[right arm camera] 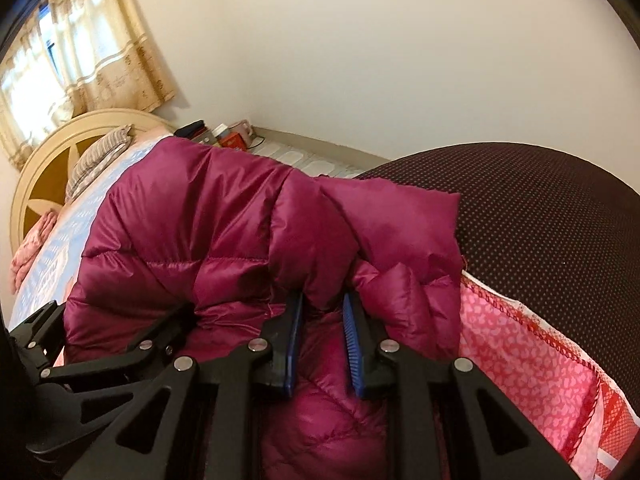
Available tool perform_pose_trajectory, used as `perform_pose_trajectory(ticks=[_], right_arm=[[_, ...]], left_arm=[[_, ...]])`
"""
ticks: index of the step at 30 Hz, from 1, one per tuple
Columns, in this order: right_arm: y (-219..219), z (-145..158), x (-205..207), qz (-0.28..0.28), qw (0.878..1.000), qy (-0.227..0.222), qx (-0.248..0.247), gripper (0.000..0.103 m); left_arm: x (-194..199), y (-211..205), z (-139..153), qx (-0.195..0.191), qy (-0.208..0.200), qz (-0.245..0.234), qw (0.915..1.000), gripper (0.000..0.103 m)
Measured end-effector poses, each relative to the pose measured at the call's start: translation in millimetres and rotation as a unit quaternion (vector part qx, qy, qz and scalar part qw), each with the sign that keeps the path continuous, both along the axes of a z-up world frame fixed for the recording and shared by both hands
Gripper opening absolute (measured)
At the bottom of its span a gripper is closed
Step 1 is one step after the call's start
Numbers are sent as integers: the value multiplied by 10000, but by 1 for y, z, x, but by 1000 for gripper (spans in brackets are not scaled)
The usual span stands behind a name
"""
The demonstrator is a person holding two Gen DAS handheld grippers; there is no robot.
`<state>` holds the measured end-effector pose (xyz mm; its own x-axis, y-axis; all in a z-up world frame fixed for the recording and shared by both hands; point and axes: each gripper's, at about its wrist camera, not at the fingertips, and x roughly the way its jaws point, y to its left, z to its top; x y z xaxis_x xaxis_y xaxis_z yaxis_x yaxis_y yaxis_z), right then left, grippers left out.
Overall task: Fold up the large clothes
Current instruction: 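Lower the jacket bundle onto the bed edge beside the stool with both grippers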
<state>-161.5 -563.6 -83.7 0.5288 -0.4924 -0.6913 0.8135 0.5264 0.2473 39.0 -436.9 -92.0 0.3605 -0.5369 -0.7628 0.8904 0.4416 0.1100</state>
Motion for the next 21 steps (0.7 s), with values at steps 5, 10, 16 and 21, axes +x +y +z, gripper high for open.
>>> perform_pose_trajectory(ticks=[5,10,16,21], right_arm=[[3,2,4,-32,9999,89,-68,20],[7,6,10,108,9993,348,-92,20],[40,38,-28,325,9991,197,165,24],[81,45,-81,377,9984,-175,396,57]], left_arm=[[2,0,1,4,42,-7,10000,89],[8,1,2,105,173,-87,9998,89],[10,2,1,86,155,-109,9998,91],[10,3,5,92,192,-153,9997,91]])
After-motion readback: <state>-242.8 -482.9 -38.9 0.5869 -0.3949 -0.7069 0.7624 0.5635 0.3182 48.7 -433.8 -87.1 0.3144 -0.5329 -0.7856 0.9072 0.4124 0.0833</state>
